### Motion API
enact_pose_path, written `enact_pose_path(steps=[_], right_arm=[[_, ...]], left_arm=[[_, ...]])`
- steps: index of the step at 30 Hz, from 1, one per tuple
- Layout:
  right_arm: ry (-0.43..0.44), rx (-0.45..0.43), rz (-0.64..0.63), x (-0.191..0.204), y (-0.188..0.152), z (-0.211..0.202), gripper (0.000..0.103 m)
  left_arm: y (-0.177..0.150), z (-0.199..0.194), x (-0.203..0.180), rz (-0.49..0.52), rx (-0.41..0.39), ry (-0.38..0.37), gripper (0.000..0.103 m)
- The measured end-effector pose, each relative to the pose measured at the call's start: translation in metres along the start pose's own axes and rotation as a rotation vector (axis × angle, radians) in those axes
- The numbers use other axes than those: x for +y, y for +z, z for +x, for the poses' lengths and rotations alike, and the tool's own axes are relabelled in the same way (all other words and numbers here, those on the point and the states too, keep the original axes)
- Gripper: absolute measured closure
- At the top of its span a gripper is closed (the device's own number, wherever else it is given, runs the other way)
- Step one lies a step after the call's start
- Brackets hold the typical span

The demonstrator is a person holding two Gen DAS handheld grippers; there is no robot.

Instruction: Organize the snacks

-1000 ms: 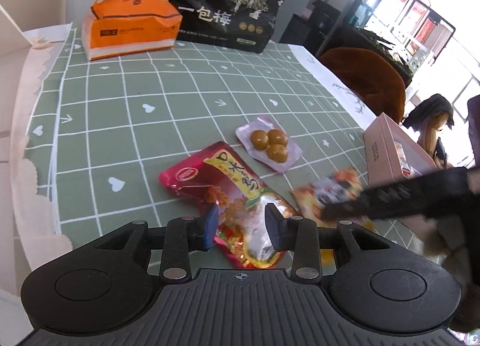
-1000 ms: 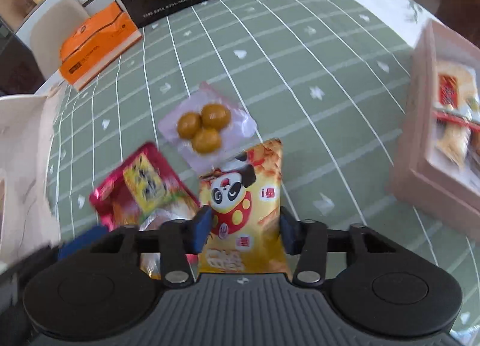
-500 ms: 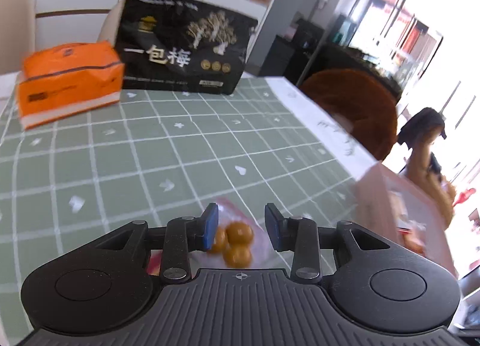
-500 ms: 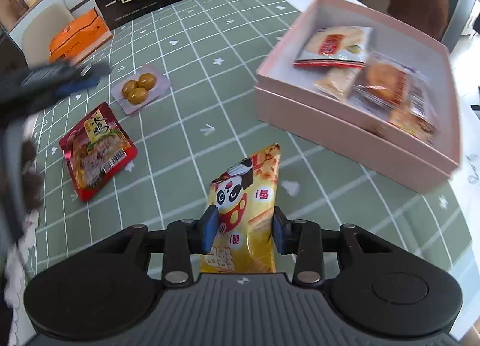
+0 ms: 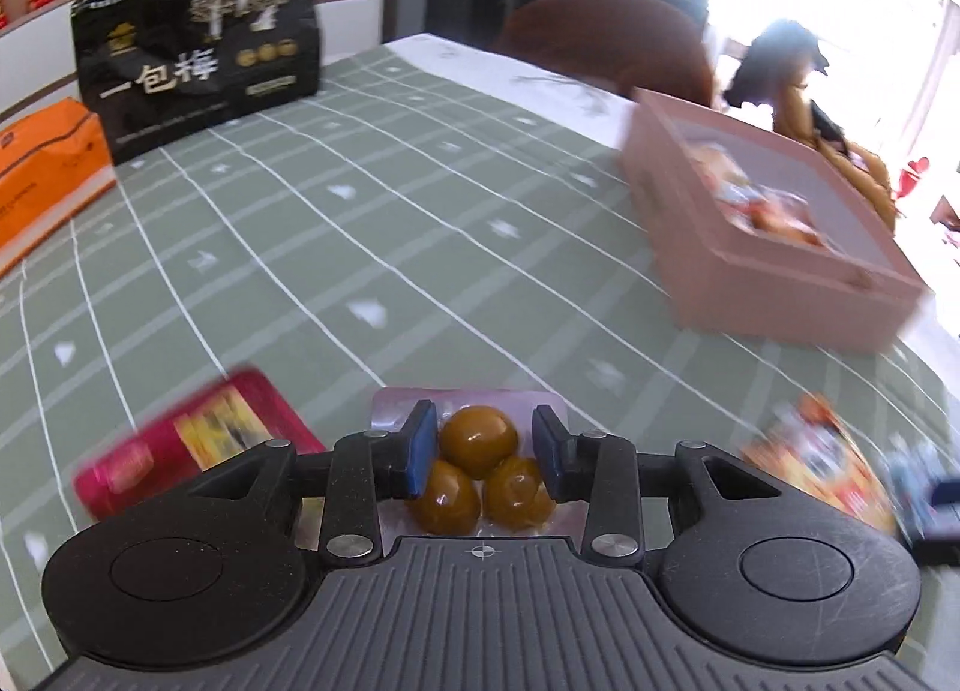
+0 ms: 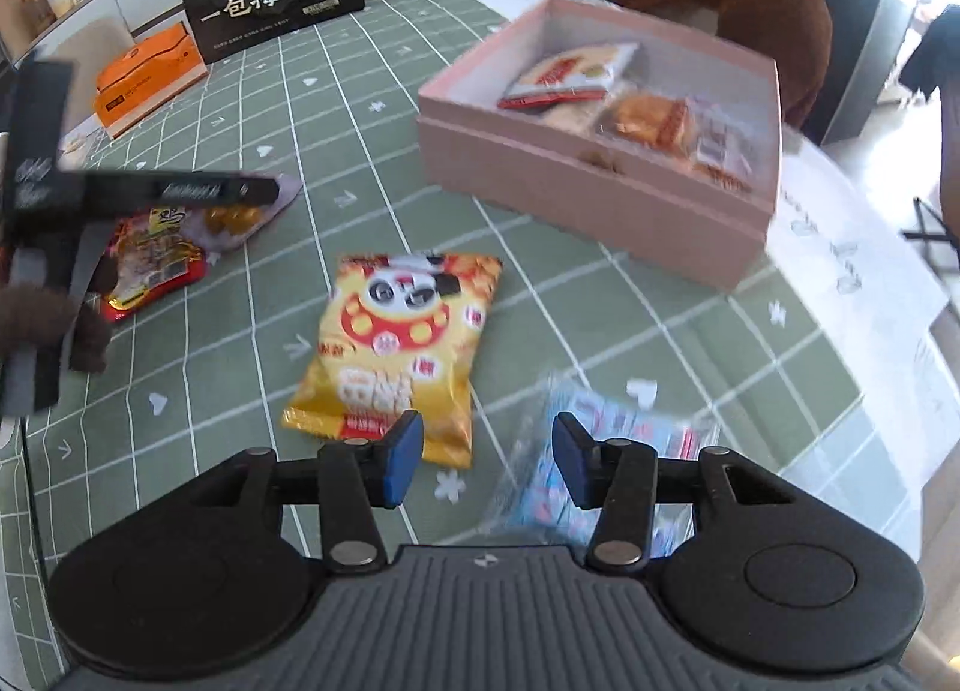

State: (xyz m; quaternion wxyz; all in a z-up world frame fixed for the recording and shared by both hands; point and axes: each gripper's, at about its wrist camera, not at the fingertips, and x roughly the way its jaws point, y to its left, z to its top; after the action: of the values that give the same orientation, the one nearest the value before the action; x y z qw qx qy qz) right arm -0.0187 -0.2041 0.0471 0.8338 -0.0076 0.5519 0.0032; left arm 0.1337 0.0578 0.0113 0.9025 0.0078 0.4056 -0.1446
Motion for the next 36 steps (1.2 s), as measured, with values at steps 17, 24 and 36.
enact_pose_path(steps=[17, 24, 36], right_arm=[[0.017, -0.064, 0.006, -0.01, -0.016, 0.004, 0.053], [-0.027, -0.084, -0.042, -0.01, -0.025, -0.01, 0.052], [-0.008, -0.085, -0.057, -0.002, -0.02, -0.009, 0.052]], left_arm=[[-0.07, -0.065, -0.059, 0.049, 0.03, 0.011, 0.058], [-0.079, -0.085, -0.06, 0.063, 0.026, 0.003, 0.058], [-0.073, -0.061, -0.07, 0.084, 0.049, 0.063, 0.042]])
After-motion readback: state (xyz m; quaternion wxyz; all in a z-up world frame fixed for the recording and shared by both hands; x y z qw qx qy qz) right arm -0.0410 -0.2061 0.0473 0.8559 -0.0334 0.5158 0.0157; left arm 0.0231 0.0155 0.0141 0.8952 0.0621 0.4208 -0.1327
